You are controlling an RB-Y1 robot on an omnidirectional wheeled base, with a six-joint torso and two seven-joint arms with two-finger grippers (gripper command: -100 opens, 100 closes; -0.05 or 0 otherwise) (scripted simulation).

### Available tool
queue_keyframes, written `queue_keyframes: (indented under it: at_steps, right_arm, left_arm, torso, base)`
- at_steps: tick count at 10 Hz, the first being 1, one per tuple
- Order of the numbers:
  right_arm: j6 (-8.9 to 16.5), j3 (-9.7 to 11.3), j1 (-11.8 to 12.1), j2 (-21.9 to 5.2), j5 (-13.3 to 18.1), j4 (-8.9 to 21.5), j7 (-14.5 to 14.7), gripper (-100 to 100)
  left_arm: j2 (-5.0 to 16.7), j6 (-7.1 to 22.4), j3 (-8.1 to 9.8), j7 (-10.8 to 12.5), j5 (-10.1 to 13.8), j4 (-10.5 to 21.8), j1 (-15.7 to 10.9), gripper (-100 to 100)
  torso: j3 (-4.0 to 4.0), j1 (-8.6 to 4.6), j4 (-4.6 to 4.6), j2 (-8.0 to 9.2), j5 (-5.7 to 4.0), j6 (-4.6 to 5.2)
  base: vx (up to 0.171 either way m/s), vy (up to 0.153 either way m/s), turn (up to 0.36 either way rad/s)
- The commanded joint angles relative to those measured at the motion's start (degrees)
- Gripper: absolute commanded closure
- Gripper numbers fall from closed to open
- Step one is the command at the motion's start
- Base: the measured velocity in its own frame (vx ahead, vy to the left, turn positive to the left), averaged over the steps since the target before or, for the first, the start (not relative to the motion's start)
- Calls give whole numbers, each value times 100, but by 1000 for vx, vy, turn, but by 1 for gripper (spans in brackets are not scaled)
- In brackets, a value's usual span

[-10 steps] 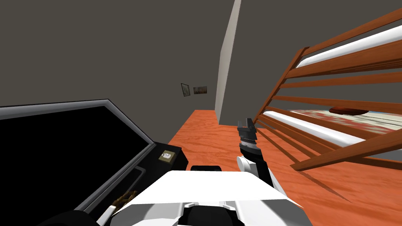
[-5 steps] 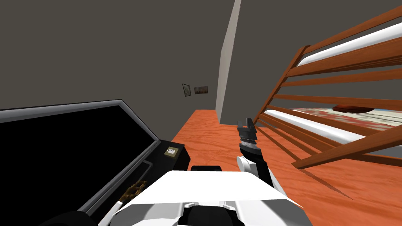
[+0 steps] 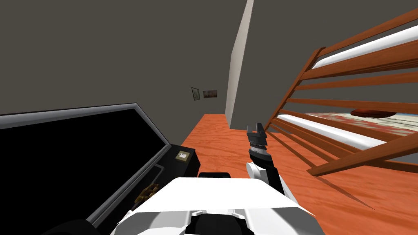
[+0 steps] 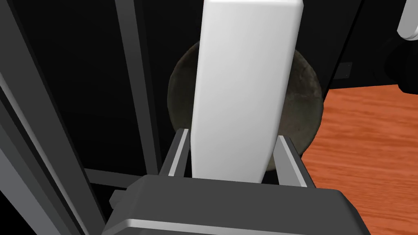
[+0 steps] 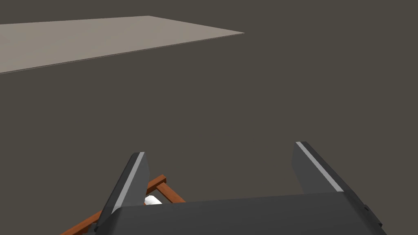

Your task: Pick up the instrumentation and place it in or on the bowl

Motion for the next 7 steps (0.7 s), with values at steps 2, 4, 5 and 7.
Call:
queue_keyframes:
  at_steps: [2,4,5,7]
  right_arm:
    - [0,0,0,0,0,0,0,0]
    - [0,0,0,0,0,0,0,0]
    - [0,0,0,1,0,0,0,0]
    - [0,1,0,1,0,0,0,0]
  left_arm:
    - [43,-7,-271,130,-12,-76,6,100]
    - [97,-7,-483,242,-32,-153,21,100]
    - [94,4,-424,209,-15,-125,10,100]
    - [95,11,-437,207,-11,-120,9,-100]
  torso:
    - [0,-8,0,1,-1,-1]
    - [2,-21,0,4,-5,-1]
    - [1,-21,0,2,-8,-2]
    - [-6,-47,-2,-10,-18,-1]
  base:
    - [-33,78,23]
    - [-37,67,27]
    - [-13,30,0]
    - [-2,3,-1]
